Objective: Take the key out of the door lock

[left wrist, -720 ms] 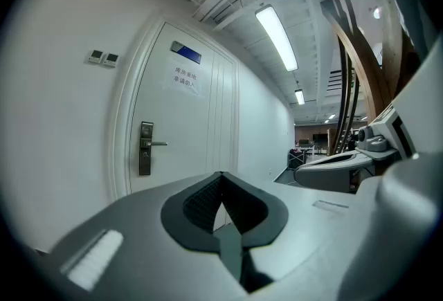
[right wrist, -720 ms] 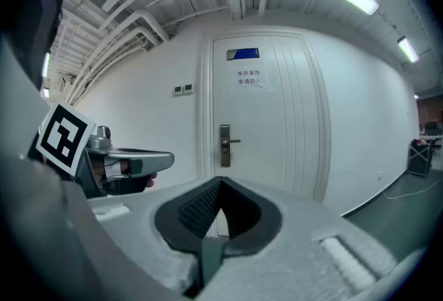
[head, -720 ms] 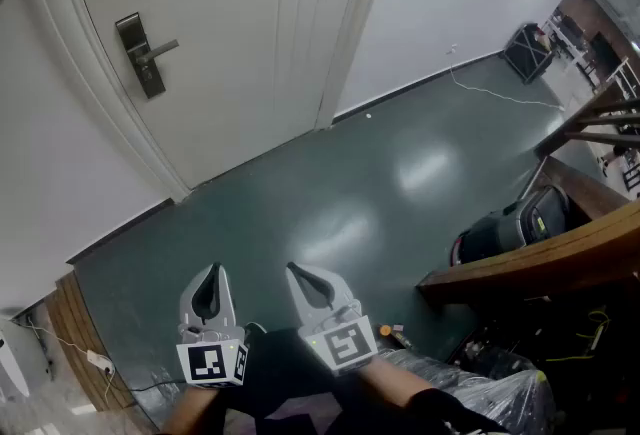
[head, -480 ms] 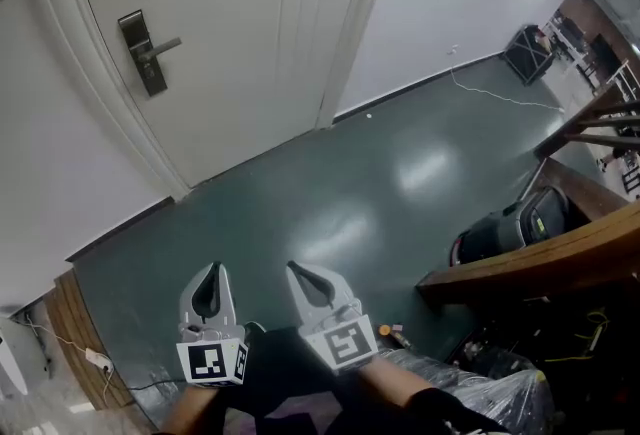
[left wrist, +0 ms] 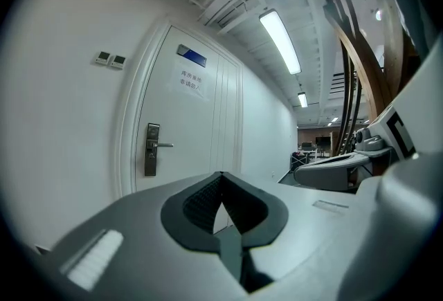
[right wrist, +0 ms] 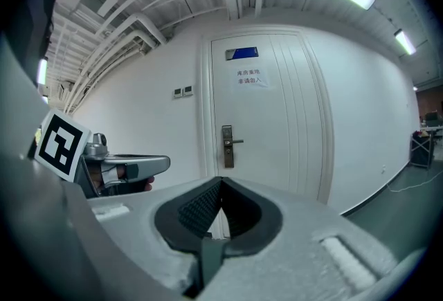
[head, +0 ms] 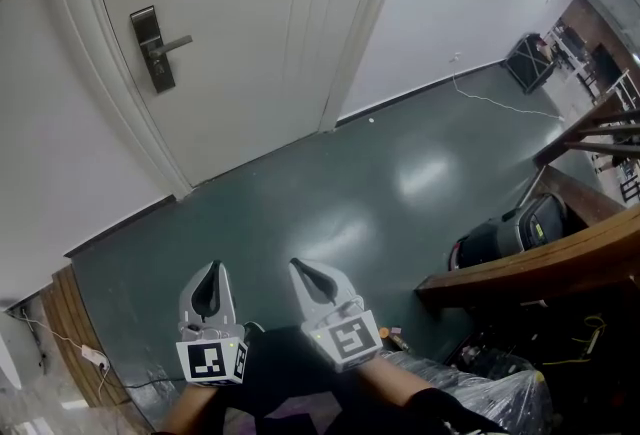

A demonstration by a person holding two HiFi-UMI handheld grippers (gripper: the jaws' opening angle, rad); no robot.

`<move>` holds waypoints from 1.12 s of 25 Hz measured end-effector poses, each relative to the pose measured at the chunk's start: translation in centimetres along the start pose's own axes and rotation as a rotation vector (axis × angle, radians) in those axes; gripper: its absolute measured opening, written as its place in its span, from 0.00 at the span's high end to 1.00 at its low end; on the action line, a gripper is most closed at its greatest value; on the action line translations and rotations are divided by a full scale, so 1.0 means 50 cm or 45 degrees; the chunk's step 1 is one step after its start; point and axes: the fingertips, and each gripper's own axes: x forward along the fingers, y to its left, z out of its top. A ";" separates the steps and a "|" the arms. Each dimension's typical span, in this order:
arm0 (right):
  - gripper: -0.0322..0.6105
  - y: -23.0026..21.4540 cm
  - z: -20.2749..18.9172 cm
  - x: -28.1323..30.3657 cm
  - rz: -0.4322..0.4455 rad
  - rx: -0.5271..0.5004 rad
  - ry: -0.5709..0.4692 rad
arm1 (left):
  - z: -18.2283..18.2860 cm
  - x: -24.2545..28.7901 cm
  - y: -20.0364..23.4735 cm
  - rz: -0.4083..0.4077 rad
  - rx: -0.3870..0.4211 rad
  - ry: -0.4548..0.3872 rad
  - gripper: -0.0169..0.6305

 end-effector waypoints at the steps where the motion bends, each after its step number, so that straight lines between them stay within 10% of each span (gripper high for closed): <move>1: 0.96 0.005 0.000 0.003 0.002 0.005 -0.001 | 0.000 -0.002 0.006 0.003 0.000 -0.002 0.95; 28: 0.96 0.167 0.040 0.252 0.166 -0.033 -0.005 | 0.012 -0.083 0.319 0.325 -0.074 -0.078 0.95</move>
